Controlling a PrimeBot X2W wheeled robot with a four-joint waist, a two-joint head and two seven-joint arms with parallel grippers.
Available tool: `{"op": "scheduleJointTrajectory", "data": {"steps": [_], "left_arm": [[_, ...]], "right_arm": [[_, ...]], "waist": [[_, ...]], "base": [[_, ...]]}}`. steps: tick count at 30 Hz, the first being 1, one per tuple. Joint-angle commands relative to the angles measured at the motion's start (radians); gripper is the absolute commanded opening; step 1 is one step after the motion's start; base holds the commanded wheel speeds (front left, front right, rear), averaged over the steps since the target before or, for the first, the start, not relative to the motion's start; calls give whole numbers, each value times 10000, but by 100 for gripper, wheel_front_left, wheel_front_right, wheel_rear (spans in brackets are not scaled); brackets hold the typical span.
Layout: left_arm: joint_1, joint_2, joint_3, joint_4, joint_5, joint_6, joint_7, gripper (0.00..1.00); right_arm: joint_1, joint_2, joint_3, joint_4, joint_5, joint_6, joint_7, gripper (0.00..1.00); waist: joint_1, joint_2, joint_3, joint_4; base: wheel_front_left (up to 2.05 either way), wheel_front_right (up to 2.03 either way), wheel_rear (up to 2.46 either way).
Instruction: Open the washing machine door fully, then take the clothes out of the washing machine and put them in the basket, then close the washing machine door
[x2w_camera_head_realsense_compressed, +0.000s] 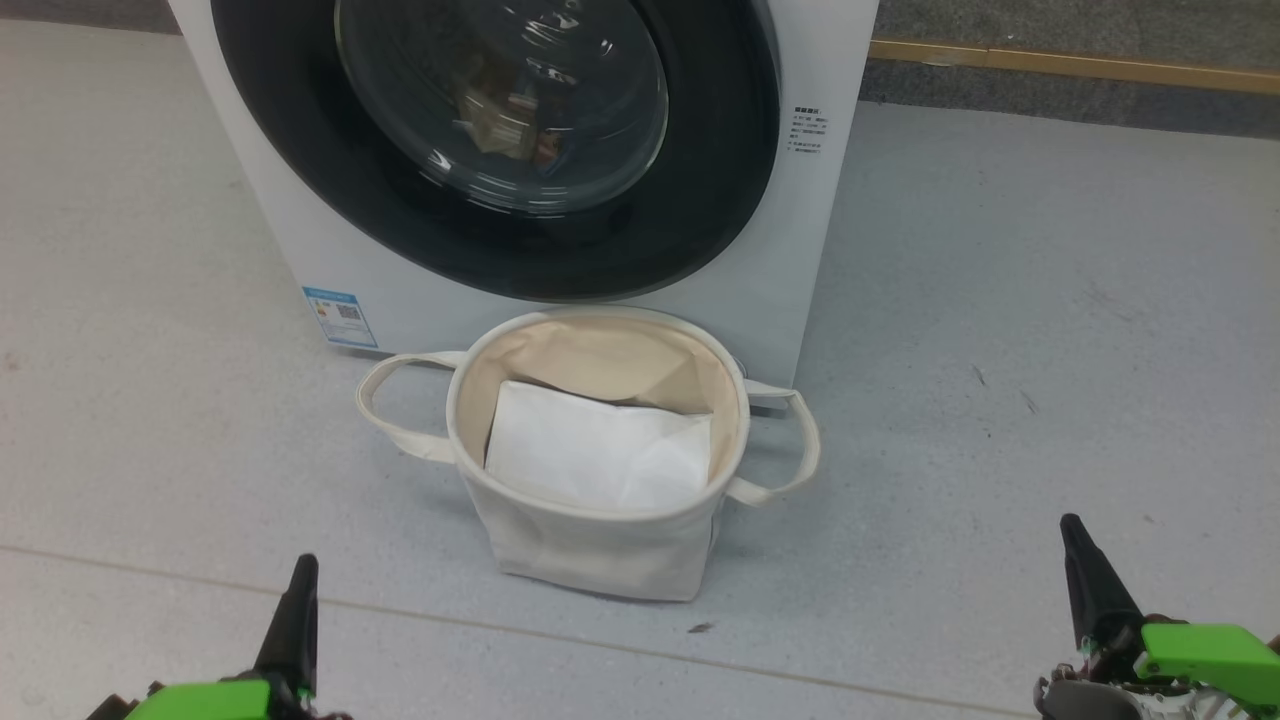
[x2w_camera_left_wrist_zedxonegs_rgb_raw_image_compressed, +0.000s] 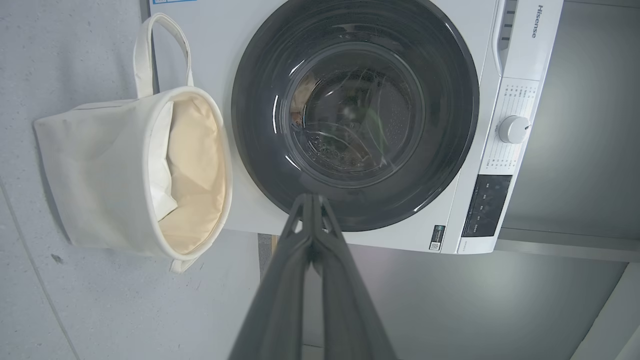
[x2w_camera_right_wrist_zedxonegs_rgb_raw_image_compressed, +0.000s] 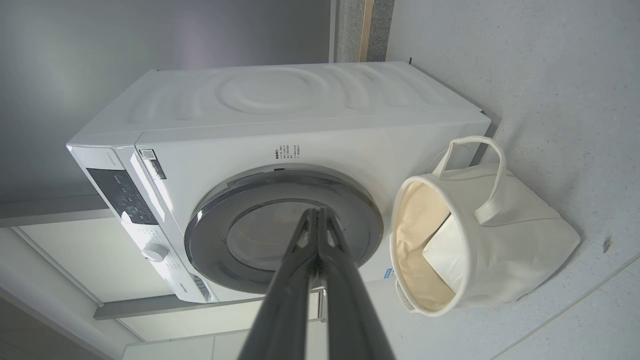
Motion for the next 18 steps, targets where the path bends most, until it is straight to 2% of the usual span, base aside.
{"op": "scheduleJointTrajectory", "data": {"steps": [1, 18], "left_arm": [[-443, 146, 335, -368, -32, -71, 79, 0], [-443, 146, 335, -368, -32, -71, 79, 0]], "right_arm": [[-504, -77, 204, -313, -28, 2, 71, 0], [-504, -77, 204, -313, -28, 2, 71, 0]], "waist": [[0, -1, 0, 0], [0, -1, 0, 0]], "base": [[0, 0, 0], [0, 0, 0]]}}
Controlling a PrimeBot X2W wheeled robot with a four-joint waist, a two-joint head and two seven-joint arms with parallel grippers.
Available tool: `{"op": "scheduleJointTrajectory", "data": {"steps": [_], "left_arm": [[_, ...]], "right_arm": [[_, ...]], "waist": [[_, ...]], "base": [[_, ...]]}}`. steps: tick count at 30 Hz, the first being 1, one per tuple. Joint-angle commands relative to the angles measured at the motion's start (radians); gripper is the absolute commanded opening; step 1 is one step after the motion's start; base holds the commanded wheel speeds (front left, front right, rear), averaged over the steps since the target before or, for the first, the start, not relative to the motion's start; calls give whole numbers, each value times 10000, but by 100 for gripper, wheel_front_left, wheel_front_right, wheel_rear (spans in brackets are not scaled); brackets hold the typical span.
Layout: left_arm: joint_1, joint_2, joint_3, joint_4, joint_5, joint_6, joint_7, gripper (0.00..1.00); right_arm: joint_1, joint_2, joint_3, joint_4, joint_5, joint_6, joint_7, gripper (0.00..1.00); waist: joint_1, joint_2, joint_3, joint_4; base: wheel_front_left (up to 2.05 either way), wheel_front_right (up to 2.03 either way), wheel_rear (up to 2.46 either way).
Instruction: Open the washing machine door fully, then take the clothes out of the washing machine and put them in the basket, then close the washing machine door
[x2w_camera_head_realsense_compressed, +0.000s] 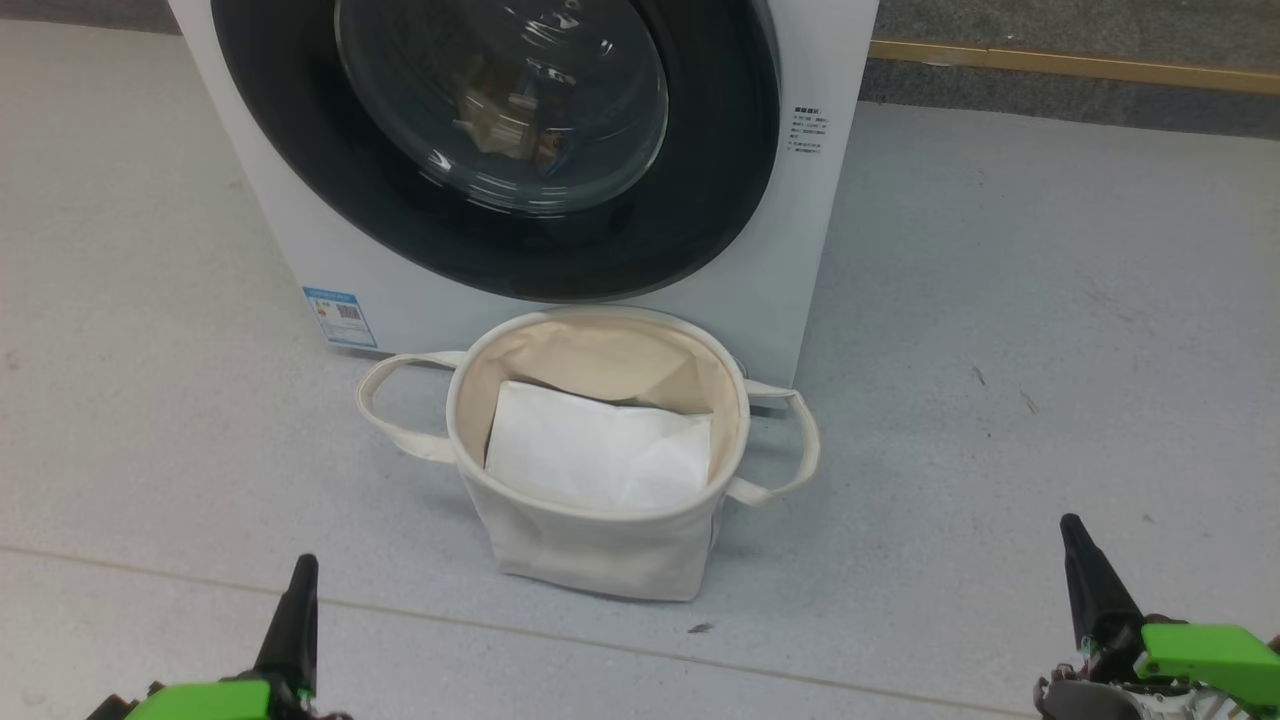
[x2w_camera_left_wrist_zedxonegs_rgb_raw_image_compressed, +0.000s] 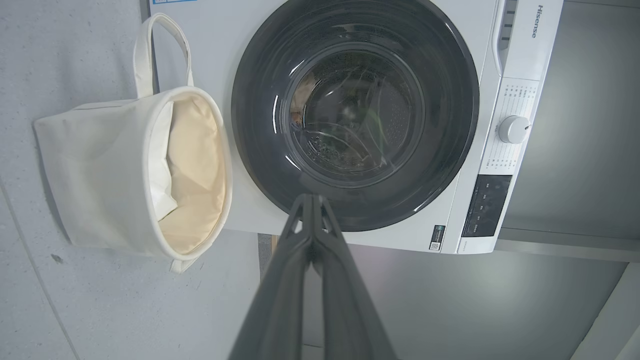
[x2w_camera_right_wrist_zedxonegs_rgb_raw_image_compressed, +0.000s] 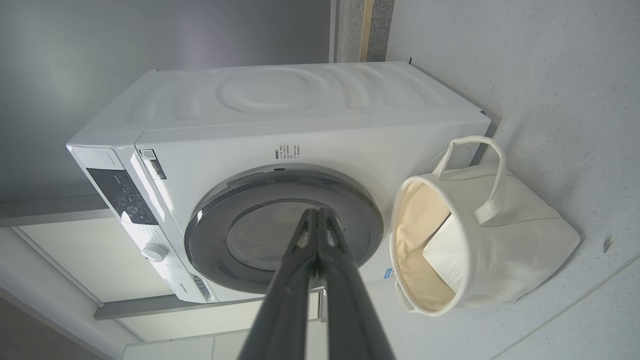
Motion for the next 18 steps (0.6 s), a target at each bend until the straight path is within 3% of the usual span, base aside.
{"op": "scheduleJointTrajectory", "data": {"steps": [1, 18], "left_arm": [[-443, 146, 335, -368, -32, -71, 79, 0], [-443, 146, 335, -368, -32, -71, 79, 0]], "right_arm": [[-504, -77, 204, -313, -28, 2, 71, 0], [-504, -77, 204, -313, -28, 2, 71, 0]], "waist": [[0, 0, 0, 0], [0, 0, 0, 0]], "base": [[0, 0, 0], [0, 0, 0]]}}
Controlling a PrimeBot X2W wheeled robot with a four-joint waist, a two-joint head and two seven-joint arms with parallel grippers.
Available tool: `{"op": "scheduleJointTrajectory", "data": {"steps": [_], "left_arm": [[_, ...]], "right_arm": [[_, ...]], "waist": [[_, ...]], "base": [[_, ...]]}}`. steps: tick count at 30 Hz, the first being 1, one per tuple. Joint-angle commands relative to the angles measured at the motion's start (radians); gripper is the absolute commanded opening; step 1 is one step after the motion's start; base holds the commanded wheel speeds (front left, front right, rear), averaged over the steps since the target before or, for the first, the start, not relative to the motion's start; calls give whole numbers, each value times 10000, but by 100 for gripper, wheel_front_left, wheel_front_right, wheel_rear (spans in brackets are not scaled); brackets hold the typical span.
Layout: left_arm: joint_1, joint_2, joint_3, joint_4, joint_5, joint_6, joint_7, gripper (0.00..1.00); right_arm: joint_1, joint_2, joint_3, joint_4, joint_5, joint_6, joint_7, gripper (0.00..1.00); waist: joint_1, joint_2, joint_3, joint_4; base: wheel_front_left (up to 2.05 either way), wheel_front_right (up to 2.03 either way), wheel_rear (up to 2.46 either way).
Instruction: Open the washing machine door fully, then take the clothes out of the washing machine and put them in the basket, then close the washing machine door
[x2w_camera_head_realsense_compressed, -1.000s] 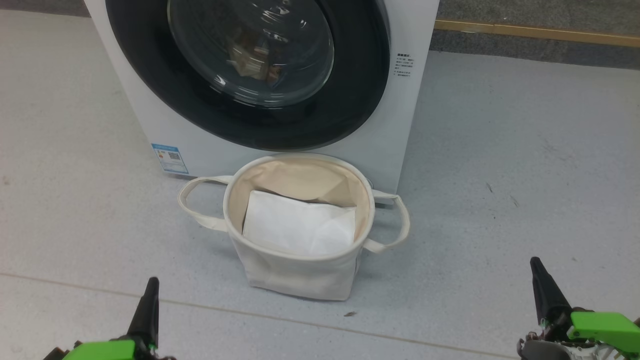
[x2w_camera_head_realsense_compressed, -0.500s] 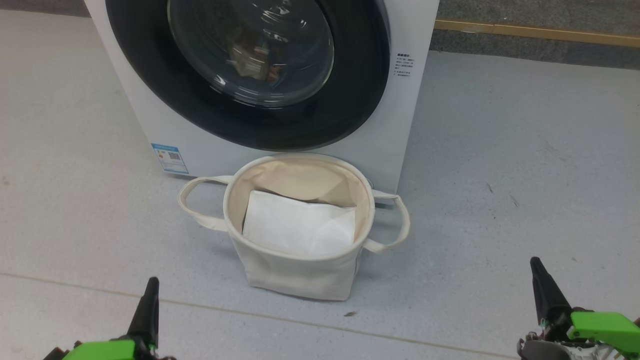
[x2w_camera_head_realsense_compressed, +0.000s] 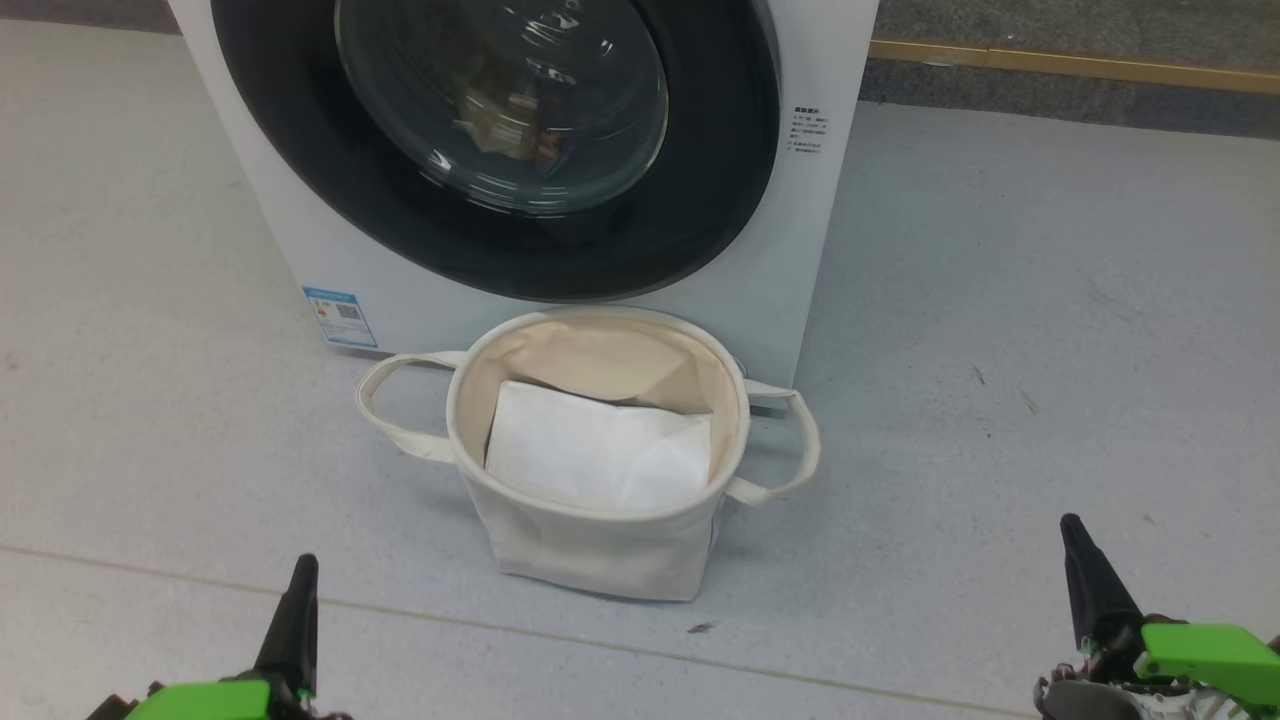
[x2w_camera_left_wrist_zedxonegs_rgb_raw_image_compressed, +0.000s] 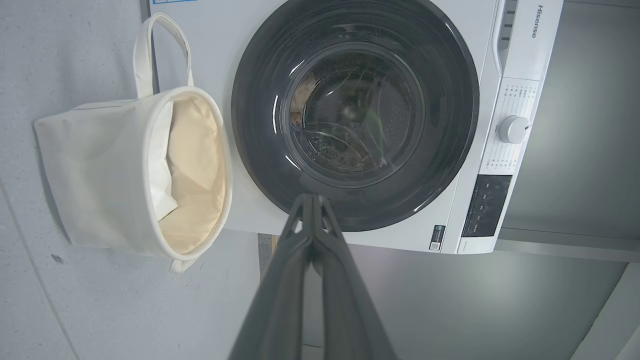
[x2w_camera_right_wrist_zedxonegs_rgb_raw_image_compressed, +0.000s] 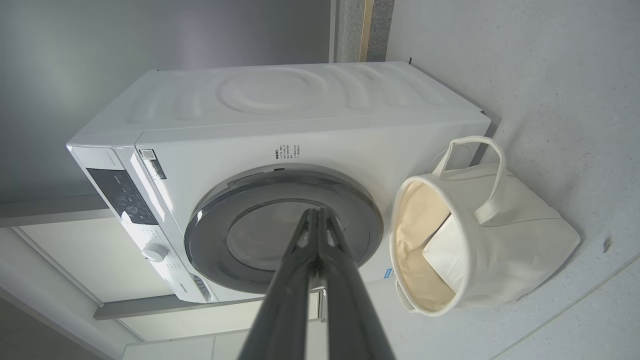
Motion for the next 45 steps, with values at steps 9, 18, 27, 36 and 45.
{"op": "scheduleJointTrajectory", "data": {"steps": [9, 18, 27, 36, 45], "left_arm": [[-443, 146, 335, -368, -32, -71, 79, 0], [-443, 146, 335, -368, -32, -71, 79, 0], [119, -32, -26, 367, -1, 6, -14, 100], [301, -38, -76, 486, -88, 3, -229, 100], [307, -26, -39, 273, -71, -2, -463, 100]], "right_arm": [[-504, -77, 204, -313, -28, 2, 71, 0], [-504, -77, 204, -313, -28, 2, 71, 0], [110, 38, 21, 368, -1, 0, -7, 100], [220, 49, 120, 457, -76, 0, -224, 100], [170, 41, 156, 223, -178, 0, -459, 100]], "waist": [[0, 0, 0, 0], [0, 0, 0, 0], [0, 0, 1, 0], [22, 0, -16, 21], [1, 0, 9, 72]], "base": [[0, 0, 0], [0, 0, 0], [0, 0, 0], [0, 0, 0], [0, 0, 0]]}}
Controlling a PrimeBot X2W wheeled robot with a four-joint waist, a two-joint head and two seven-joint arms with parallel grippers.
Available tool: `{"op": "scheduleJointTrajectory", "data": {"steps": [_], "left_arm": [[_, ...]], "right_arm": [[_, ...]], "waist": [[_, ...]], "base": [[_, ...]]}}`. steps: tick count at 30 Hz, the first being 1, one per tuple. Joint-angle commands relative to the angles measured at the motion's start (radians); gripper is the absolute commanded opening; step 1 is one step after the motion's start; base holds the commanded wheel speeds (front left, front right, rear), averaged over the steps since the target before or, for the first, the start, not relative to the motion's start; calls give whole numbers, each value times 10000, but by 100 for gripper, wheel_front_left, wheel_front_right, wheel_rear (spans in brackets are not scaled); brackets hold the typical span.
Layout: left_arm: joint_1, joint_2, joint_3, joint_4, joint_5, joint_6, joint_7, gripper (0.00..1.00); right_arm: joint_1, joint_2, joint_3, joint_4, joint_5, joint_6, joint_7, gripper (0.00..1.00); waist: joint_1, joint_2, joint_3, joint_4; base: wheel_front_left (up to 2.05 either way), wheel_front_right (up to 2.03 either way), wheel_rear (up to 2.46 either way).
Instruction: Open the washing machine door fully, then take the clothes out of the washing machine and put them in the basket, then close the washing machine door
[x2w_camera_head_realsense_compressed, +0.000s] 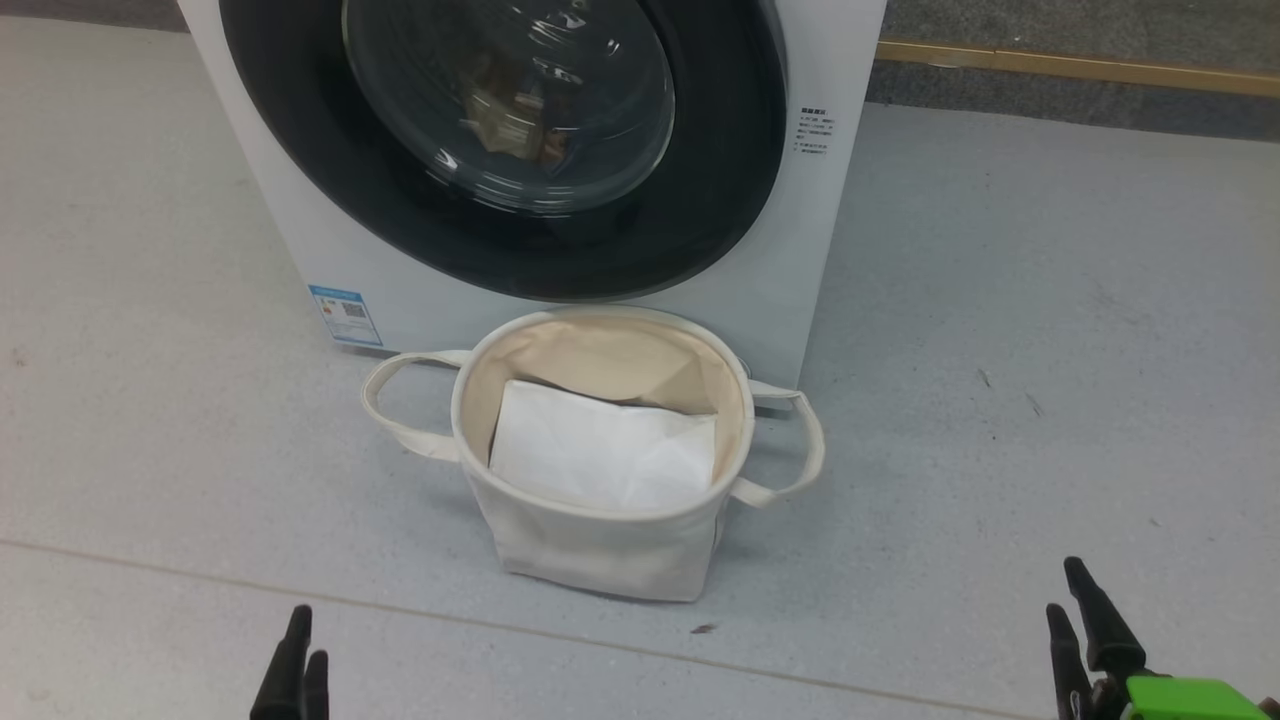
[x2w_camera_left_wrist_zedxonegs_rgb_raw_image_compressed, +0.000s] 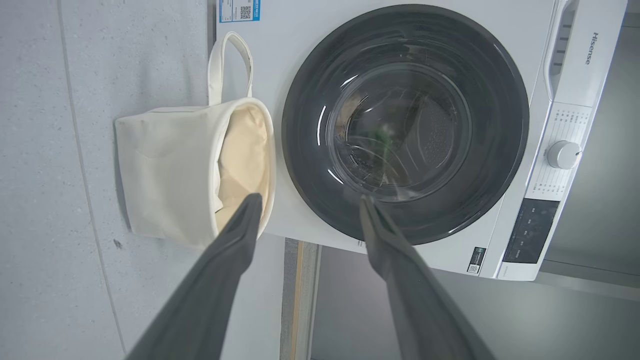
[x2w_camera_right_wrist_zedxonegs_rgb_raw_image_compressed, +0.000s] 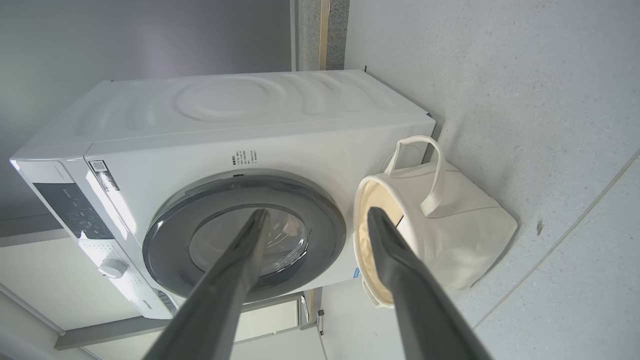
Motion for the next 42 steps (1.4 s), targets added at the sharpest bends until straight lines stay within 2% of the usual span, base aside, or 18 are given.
{"op": "scheduleJointTrajectory", "data": {"steps": [1, 8, 22, 31, 33, 42], "left_arm": [[-331, 37, 75, -421, -55, -14, -99, 100], [-376, 48, 271, -714, 397, -19, -304, 100], [-600, 70, 575, -1624, 2568, 60, -712, 100], [-754, 84, 353, -2148, 4643, 165, -976, 100], [-766, 120, 161, -2171, 5527, 241, -1063, 100], [-917, 284, -348, -2379, 7466, 427, -1297, 100]], "right_arm": [[-416, -39, 31, -397, -114, 0, -110, 100], [-552, -46, 122, -601, -611, 0, -316, 100], [-1082, -61, 321, -1118, -3186, 1, -726, 100], [-1506, -154, 635, -1545, -5075, 1, -990, 100], [-1618, -222, 781, -1623, -5555, 1, -1078, 100], [-1837, -367, 1164, -1736, -6683, 1, -1313, 100]], "waist": [[-2, 0, -3, 10], [-2, 0, -11, 71], [-3, 0, -49, 164], [-3, 0, -142, 218], [-3, 0, -183, 248], [-3, 0, -251, 331]], "base": [[0, 0, 0], [0, 0, 0], [0, 0, 0], [0, 0, 0], [0, 0, 0], [0, 0, 0]]}}
